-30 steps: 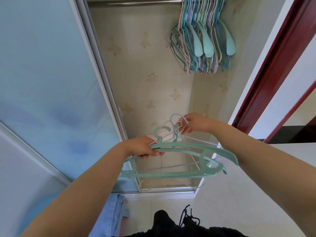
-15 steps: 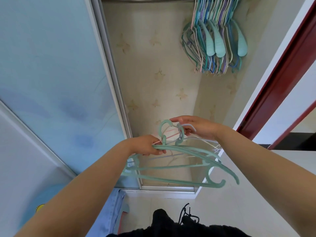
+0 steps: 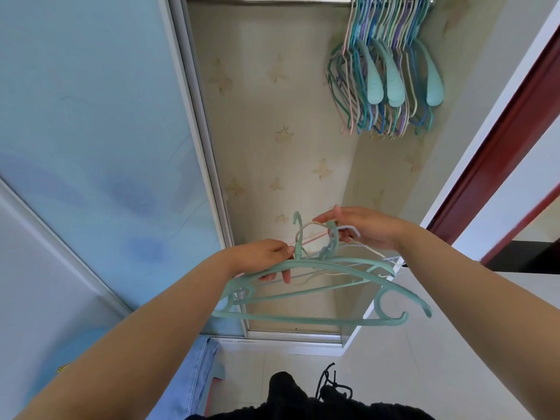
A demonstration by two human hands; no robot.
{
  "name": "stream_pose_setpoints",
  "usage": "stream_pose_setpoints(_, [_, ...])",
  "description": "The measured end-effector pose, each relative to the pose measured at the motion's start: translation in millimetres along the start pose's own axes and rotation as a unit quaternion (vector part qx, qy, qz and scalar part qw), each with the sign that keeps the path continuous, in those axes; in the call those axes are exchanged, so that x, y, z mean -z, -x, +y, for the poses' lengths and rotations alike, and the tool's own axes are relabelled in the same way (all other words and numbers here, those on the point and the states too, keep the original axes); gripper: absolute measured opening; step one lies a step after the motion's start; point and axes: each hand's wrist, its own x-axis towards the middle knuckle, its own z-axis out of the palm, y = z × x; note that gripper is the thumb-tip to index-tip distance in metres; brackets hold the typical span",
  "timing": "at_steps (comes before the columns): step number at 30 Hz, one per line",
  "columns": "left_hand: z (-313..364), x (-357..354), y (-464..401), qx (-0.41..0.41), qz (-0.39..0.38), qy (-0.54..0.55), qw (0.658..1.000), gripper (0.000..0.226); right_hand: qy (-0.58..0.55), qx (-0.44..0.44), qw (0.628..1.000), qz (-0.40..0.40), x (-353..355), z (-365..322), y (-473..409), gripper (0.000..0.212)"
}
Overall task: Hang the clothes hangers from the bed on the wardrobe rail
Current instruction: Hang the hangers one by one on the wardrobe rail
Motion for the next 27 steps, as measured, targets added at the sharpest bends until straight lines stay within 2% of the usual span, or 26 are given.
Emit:
stream_pose_setpoints(2, [1, 1, 2, 0.000, -0.010, 0.007, 1.000, 0.037, -0.052, 0.000, 0.999, -0.016, 3, 0, 1, 0.084])
stream_pose_setpoints(6, [-2, 3, 2, -0.003, -0.020, 0.040, 0.999, 0.040, -0.108, -0.028, 0.988, -0.103, 7, 4, 4, 0.074])
stream_pose_setpoints(9, [-2, 4, 2, -0.015, -0.027, 0.022, 0.999, 0.032, -0.129, -0.071, 0.975, -0.165, 6, 11, 5, 0.066])
stream_pose_setpoints(13, [-3, 4, 1, -0.004, -0.028, 0.026, 0.999, 0.034, -0.115, -0.072, 0.972, -0.190, -2, 14, 5, 0.052])
stream_pose_setpoints(15, [-3, 4, 2, -0.006, -0.033, 0.035, 0.999, 0.035, -0.112, -0.065, 0.973, -0.189, -8, 14, 6, 0.057])
stream_pose_setpoints(18, [-1, 3, 5, -0.010, -0.047, 0.049, 0.998, 0.032, -0.114, -0.045, 0.978, -0.169, -8, 16, 5, 0.065])
stream_pose_setpoints(24, [-6, 3, 2, 0.003, -0.055, 0.042, 0.998, 0.039, -0.072, 0.010, 0.997, -0.015, -12, 10, 1, 0.053])
stream_pose_setpoints(27, [-13, 3, 0, 0.014, -0.054, 0.002, 0.998, 0.039, 0.020, 0.038, 0.997, 0.061, -11, -1, 5, 0.041])
